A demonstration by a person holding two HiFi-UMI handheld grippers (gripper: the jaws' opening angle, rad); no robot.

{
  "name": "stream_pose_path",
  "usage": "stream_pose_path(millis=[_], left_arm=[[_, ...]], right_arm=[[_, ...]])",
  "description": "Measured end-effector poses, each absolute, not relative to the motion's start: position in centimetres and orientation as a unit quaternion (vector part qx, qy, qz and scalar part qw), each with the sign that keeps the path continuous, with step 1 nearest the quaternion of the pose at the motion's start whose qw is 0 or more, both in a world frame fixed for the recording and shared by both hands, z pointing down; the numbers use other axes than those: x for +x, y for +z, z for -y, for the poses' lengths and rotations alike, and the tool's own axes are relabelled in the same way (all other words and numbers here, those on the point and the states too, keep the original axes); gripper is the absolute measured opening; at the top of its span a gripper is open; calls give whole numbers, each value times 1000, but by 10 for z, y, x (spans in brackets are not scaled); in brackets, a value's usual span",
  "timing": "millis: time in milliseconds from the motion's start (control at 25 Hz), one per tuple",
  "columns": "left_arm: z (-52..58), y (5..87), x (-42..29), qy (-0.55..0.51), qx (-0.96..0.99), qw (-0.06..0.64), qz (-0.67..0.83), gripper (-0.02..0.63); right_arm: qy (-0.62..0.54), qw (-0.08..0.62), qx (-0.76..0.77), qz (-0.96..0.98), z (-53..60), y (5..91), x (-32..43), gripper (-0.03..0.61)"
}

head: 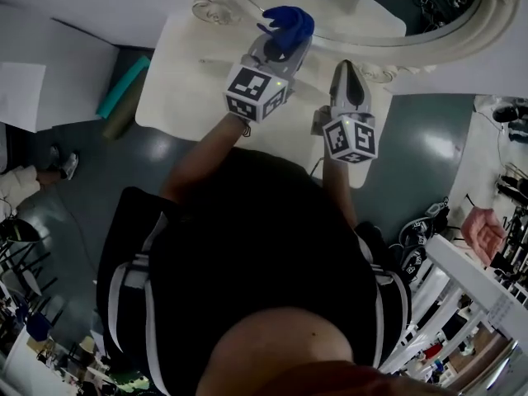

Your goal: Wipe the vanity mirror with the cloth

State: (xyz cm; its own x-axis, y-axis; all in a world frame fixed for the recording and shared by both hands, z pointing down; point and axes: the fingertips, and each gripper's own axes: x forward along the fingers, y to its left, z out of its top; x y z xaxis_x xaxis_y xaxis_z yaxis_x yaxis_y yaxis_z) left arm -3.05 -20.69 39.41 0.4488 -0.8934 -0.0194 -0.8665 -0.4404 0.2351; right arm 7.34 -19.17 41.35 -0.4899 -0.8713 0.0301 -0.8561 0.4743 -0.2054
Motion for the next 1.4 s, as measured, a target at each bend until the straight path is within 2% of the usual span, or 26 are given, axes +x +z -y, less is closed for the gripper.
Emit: stream_pose_path(millis=[520, 1400], left_arm=[[173, 411, -85, -56, 817, 108, 564, 60], [175, 441, -82, -31, 816, 122, 563, 61]], right_arm=[[-94, 30, -471, -877, 182, 410, 19, 0], [-104, 23, -472, -875, 186, 421, 18, -2]])
